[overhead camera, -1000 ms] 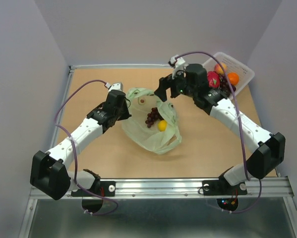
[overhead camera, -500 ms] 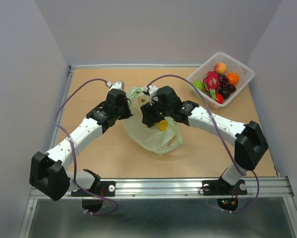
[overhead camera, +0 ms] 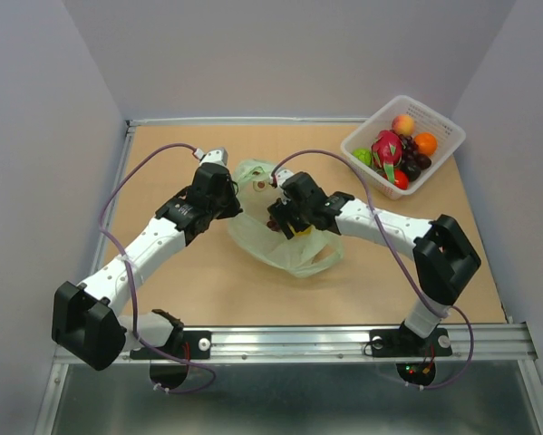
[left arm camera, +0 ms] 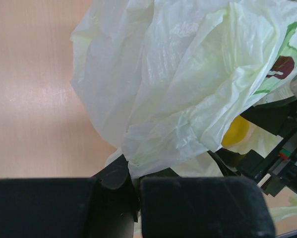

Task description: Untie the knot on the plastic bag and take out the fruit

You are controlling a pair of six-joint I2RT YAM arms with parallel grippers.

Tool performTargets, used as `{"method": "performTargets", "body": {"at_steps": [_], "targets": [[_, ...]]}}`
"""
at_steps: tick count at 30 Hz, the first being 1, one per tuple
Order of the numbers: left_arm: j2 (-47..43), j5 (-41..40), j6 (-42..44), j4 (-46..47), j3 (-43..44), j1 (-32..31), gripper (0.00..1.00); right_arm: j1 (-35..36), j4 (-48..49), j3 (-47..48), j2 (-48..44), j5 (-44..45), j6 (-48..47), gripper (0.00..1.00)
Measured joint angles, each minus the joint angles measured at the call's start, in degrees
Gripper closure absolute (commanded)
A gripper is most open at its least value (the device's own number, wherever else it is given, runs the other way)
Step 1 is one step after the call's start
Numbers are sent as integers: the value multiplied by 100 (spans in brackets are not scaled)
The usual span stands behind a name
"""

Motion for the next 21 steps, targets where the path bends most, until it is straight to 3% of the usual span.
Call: {"method": "performTargets", "body": {"at_steps": [9,15,19,21], "targets": [[2,57,42,-22,0,-2,94,-42,-170,-396,205,424,-269,14],[118,98,55,-15,-2,-13,94,-42,-225,-479,426,586,-273,16],[232,114,57,-4,-9,-50,94,-44,-262,-501,501,586,-289,34],[260,114,59,13,-26,-70,94,-48,-258,-501,498,551,-289,50]]}}
